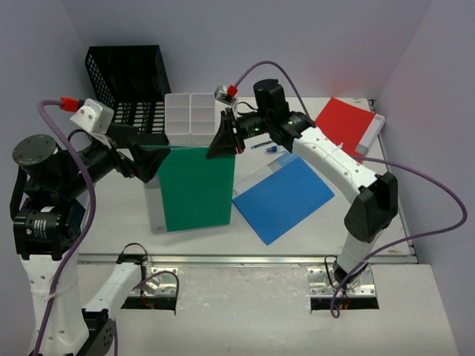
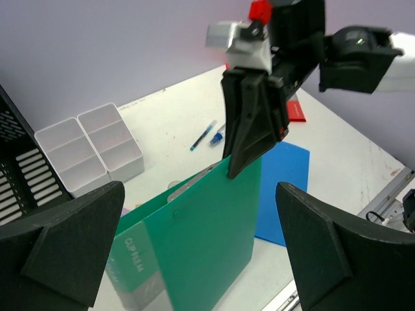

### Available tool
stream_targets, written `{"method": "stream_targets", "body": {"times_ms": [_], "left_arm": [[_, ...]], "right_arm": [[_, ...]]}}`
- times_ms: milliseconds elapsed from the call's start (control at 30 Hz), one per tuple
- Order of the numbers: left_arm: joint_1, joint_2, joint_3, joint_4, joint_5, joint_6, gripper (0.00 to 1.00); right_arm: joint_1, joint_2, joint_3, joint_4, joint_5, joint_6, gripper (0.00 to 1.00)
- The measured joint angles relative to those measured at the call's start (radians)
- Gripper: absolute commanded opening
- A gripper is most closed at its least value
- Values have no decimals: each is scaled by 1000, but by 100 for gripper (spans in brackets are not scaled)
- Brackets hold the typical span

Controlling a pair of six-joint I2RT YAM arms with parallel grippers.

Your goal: Organize the desk

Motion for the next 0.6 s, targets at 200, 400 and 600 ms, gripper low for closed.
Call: {"method": "stream_targets", "body": {"times_ms": [200,400,600], "left_arm": [[0,-8,-33,-31,41,36,99],[0,-10,-64,-55,103,108,94],[0,25,-72,-124,180,225,89]], "right_arm": [[0,-108,14,-133,10,-136,0],[0,-183,14,-234,19,-253,0],[4,-208,14,-279,19,-311,0]]}}
